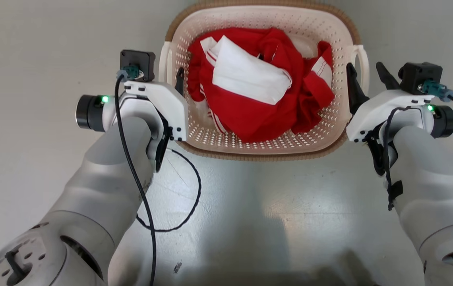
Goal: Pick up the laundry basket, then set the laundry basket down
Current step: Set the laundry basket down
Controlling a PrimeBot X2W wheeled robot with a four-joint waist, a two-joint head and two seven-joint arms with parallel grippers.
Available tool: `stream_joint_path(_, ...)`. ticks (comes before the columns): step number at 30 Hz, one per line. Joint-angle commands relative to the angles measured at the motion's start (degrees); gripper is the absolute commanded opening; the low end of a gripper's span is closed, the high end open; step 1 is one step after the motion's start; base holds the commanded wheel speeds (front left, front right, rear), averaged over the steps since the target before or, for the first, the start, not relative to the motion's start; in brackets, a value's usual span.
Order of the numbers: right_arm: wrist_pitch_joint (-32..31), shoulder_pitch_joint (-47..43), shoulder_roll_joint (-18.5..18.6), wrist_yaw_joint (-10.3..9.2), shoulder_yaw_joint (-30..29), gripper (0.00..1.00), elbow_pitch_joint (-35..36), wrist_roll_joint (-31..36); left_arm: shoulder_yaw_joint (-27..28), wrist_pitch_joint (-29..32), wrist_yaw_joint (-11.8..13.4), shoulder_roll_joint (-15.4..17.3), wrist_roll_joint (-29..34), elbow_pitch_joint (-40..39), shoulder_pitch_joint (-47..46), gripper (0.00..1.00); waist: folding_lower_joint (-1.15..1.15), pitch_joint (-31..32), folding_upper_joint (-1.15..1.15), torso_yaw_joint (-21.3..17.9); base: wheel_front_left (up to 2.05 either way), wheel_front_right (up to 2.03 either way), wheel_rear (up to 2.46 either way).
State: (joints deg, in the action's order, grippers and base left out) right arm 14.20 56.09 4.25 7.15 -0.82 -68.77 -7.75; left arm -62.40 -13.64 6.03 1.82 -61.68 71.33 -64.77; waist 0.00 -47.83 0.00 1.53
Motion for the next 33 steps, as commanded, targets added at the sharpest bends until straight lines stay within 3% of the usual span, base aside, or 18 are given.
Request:
stream_joint_path(1,0.8,-2.8,-1.4,0.34,1.2,1.0,1.4,-0.3,0.9,-0.7,-0.2,1.1,-0.7,-0.6,1.4,1.0,0.0,1.5,0.0,-0.1,0.0,0.0,0.0)
stream_joint_path(14,0.8,-5.7,-1.4,0.34,2.3,1.0,3.4,-1.1,3.2,-1.3,0.0,1.3,0.9,-3.1,5.6,1.0,0.0,11.1,0.0,-0.7,0.0,0.0,0.0)
stream_joint_path(23,0.8,-9.9,-1.4,0.34,1.3,1.0,8.0,-0.7,10.9,-1.3,1.6,3.3,6.5,-9.1,11.0,1.0,0.0,19.0,0.0,-0.8,0.0,0.0,0.0)
stream_joint_path(33,0.8,-16.3,-1.4,0.34,0.9,1.0,12.2,0.3,19.7,-1.4,1.5,4.8,13.1,-15.4,19.4,1.0,0.0,28.2,0.0,-0.6,0.0,0.0,0.0)
